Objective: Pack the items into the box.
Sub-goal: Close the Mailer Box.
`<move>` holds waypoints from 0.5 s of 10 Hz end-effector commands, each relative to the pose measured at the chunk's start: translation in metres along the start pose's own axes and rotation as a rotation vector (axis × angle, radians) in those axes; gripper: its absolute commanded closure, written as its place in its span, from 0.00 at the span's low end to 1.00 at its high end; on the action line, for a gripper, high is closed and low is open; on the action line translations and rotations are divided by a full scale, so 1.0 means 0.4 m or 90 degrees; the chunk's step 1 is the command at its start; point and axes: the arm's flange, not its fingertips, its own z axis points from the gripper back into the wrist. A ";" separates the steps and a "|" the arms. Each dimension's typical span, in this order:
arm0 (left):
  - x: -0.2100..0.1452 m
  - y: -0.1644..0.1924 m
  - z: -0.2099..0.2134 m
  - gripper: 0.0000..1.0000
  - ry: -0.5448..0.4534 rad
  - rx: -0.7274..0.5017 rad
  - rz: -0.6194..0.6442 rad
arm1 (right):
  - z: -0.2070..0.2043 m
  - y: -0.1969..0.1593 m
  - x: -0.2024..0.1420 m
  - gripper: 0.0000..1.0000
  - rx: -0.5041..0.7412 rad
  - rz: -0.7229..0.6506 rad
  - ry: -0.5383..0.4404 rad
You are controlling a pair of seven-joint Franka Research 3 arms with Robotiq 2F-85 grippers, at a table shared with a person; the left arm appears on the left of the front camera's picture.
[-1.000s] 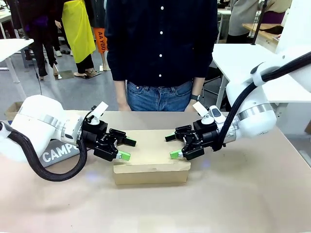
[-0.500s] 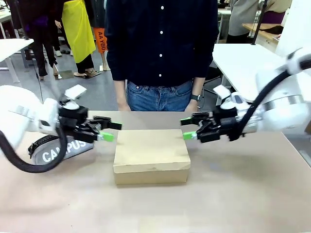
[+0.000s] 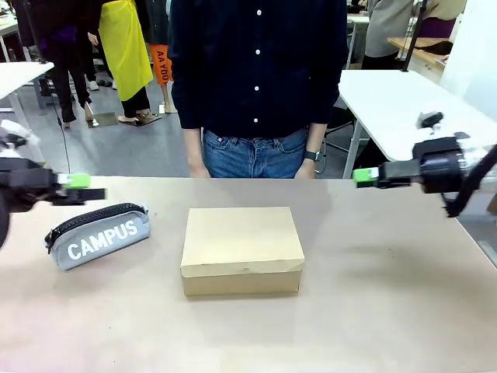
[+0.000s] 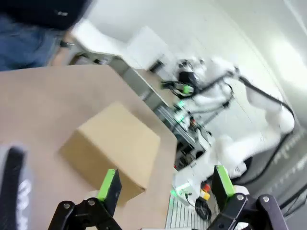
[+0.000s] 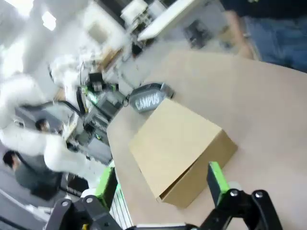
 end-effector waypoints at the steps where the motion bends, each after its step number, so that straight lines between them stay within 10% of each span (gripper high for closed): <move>1: -0.056 -0.041 0.087 0.00 -0.068 0.079 0.076 | 0.147 0.035 -0.140 0.00 -0.019 -0.084 -0.077; 4: -0.048 -0.008 0.185 0.00 -0.184 0.112 0.143 | 0.210 -0.058 -0.206 0.00 0.032 -0.196 -0.036; 5: -0.014 0.027 0.202 0.00 -0.106 0.102 0.107 | 0.195 -0.075 -0.208 0.00 -0.015 -0.203 -0.048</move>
